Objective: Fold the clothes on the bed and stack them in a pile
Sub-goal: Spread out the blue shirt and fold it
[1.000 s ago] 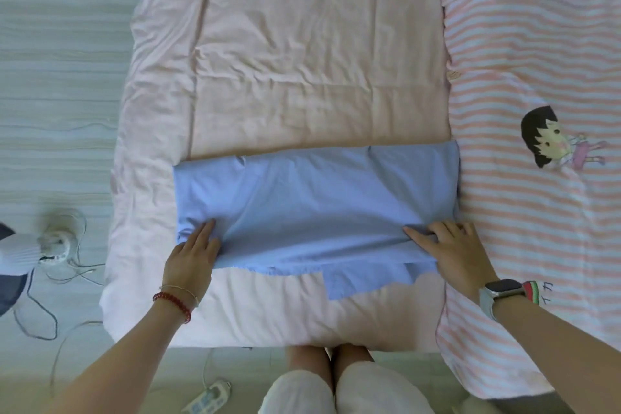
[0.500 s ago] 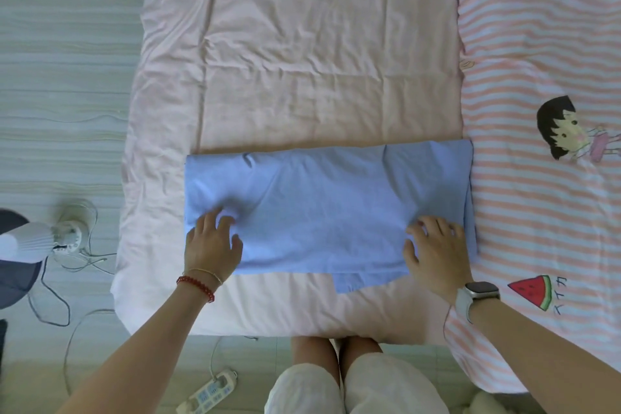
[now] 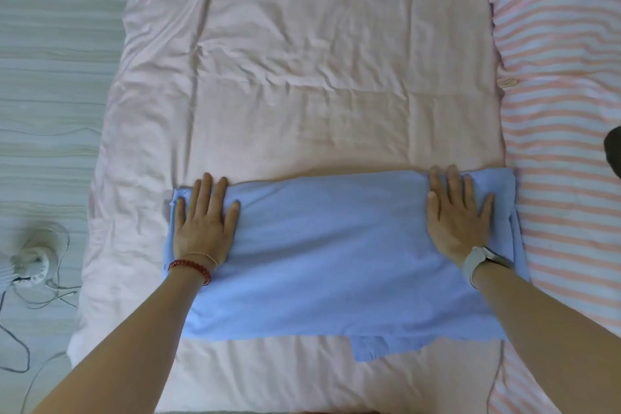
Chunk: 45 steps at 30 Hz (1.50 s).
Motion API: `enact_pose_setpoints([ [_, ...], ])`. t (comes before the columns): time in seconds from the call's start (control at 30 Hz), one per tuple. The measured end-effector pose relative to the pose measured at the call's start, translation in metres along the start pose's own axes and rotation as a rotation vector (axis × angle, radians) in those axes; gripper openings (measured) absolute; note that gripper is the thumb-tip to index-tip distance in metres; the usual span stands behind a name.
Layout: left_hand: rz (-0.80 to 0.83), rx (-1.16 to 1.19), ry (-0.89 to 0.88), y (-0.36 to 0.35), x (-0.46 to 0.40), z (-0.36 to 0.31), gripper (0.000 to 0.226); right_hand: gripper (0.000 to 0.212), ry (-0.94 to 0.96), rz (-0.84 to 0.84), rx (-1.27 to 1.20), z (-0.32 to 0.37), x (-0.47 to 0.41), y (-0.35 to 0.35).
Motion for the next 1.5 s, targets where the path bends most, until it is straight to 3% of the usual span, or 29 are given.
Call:
enact_pose_setpoints([
  [0.17,0.011,-0.028,0.109,0.002,0.000,0.000,0.056,0.054,-0.026,-0.016,0.100,-0.033,-0.017,0.016],
  [0.33,0.047,0.037,0.314,0.022,-0.002,-0.018,0.059,0.054,0.093,-0.265,0.015,-0.023,-0.003,0.045],
  [0.4,-0.058,0.040,0.229,0.030,0.006,-0.048,0.060,0.058,0.160,-0.266,0.064,-0.029,-0.002,0.054],
  [0.5,-0.133,-0.072,-0.088,0.028,0.027,-0.114,0.062,0.068,0.302,-0.163,0.213,-0.040,-0.010,0.059],
  [0.6,-0.068,-0.140,-0.359,0.010,0.042,-0.180,0.060,0.059,0.340,-0.089,0.363,-0.045,-0.029,0.058],
  [0.67,-0.012,-0.142,-0.480,-0.005,0.048,-0.211,0.061,0.054,0.317,-0.057,0.329,-0.043,-0.038,0.062],
  [0.8,0.166,-0.170,-0.392,-0.029,0.049,-0.232,0.070,0.034,0.315,0.114,0.220,-0.041,-0.041,0.069],
  [0.93,0.290,-0.235,-0.332,-0.049,0.042,-0.222,0.075,0.024,0.323,0.245,-0.199,-0.056,-0.015,0.075],
  [1.03,0.341,-0.262,-0.325,-0.047,0.043,-0.224,0.075,0.045,0.243,0.351,-0.475,-0.069,0.006,0.076],
  [1.1,0.359,-0.268,-0.322,-0.044,0.043,-0.225,0.074,0.054,0.183,0.311,-0.458,-0.074,0.016,0.070],
  [1.2,0.405,-0.270,-0.322,-0.040,0.040,-0.226,0.074,0.036,0.156,0.173,-0.273,-0.079,0.023,0.063],
  [1.3,0.447,-0.252,-0.326,-0.037,0.039,-0.227,0.073,0.026,0.263,0.091,-0.007,-0.081,0.024,0.059],
  [1.4,0.469,-0.218,-0.331,-0.034,0.037,-0.226,0.069,0.012,0.281,0.045,-0.122,-0.083,0.025,0.067],
  [1.5,0.492,-0.169,-0.329,-0.029,0.036,-0.225,0.067,0.022,0.227,0.148,-0.389,-0.087,0.025,0.079],
])
Point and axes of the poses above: each hand's wrist, its own x-axis away from the middle knuckle, its own y-axis out of the back of the hand, z = x × y, the point moved 3 cm from there along -x, towards the middle knuckle, and after that the axes turned 12 degrees about -y, right-handed, at the moved point
